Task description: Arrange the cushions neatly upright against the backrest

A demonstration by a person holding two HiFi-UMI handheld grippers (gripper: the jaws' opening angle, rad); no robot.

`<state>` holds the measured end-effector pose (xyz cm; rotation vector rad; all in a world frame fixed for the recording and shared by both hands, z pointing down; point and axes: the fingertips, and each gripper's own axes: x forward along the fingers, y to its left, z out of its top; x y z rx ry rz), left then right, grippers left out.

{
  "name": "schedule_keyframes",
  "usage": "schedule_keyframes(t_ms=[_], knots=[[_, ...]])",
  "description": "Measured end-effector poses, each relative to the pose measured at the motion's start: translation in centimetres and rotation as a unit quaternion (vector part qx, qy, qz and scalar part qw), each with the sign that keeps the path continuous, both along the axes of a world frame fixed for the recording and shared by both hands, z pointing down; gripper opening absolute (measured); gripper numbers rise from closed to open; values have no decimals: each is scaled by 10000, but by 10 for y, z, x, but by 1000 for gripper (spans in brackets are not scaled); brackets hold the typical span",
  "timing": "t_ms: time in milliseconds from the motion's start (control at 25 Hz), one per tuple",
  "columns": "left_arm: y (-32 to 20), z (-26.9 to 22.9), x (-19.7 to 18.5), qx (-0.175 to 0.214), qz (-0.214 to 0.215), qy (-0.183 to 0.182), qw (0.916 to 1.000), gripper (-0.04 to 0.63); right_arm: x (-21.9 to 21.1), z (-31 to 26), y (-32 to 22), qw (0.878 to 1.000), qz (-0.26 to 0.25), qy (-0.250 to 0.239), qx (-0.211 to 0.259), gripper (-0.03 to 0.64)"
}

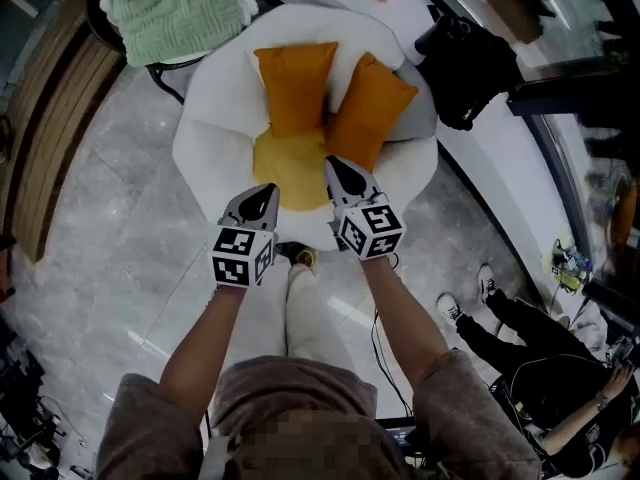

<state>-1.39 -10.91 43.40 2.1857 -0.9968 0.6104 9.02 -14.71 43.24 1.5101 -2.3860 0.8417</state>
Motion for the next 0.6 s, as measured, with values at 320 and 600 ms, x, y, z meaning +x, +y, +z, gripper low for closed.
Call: schedule_keyframes(t_ms=[320, 600], knots=[[31, -131, 4, 287, 300, 210, 9989, 5, -17, -141, 62, 9979, -508, -169, 355, 26], [65, -231, 7, 869, 676, 492, 9927, 5, -36, -240, 127, 9916, -949, -366, 804, 26]])
